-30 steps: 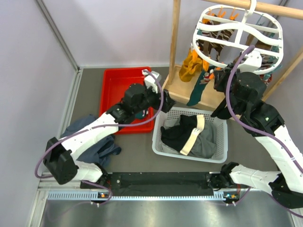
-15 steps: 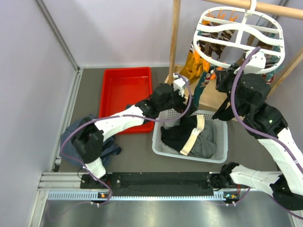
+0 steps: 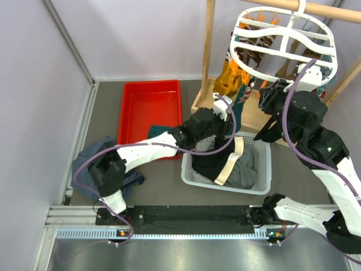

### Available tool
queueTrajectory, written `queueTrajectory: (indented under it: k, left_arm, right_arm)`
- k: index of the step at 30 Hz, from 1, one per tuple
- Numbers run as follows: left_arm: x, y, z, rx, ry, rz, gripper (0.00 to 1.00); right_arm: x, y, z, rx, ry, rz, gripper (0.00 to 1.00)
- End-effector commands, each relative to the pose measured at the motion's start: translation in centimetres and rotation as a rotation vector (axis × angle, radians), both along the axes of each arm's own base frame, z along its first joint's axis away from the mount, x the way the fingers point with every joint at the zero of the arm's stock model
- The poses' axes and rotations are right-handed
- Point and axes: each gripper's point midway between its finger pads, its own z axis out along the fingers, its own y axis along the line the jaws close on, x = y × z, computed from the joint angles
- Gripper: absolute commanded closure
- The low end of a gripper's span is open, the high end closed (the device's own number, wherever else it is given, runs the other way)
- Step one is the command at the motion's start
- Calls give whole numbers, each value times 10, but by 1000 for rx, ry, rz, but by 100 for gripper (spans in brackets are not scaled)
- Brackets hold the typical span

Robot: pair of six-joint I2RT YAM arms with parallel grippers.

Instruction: Remove the socks clipped to the hanger

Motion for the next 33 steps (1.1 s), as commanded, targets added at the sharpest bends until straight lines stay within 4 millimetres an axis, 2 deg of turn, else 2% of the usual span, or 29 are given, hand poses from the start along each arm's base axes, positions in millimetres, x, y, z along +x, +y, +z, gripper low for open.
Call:
queueTrajectory:
  k: [1, 2, 4, 6, 9, 12, 14, 20, 28, 31, 33]
  left_arm:
    - [-14, 9, 61, -91, -175, 103, 100]
    - [-15, 13, 63, -82, -198, 131, 100]
    - [-25, 12, 66, -80, -221, 147, 100]
    - [-25, 17, 69, -63, -251, 199, 100]
    - [-32, 19, 72, -59, -277, 224, 100]
    - [-39, 13, 73, -56, -289, 223, 100]
    - [-43, 10, 76, -57, -297, 219, 100]
    - [-48, 6, 80, -57, -305, 217, 100]
    - [-51, 6, 85, -57, -316, 225, 100]
    - [-52, 5, 86, -59, -317, 222, 100]
    - [-52, 4, 86, -61, -316, 221, 100]
  right_arm:
    - [-28, -9, 10, 23, 20, 57, 59]
    - [-31, -8, 10, 21, 29, 75, 57]
    - [-37, -8, 22, 43, 11, 93, 52]
    - [-42, -8, 33, 63, -6, 118, 50]
    - [-44, -7, 47, 79, -24, 124, 49]
    - [-36, 1, 54, 61, -13, 132, 45]
    - [-25, 9, 48, 31, 18, 131, 43]
    - [-10, 14, 49, -4, 17, 89, 39]
    - [10, 40, 36, -54, 41, 124, 38]
    - [17, 44, 30, -81, 60, 104, 38]
    - [20, 40, 28, -95, 65, 69, 38]
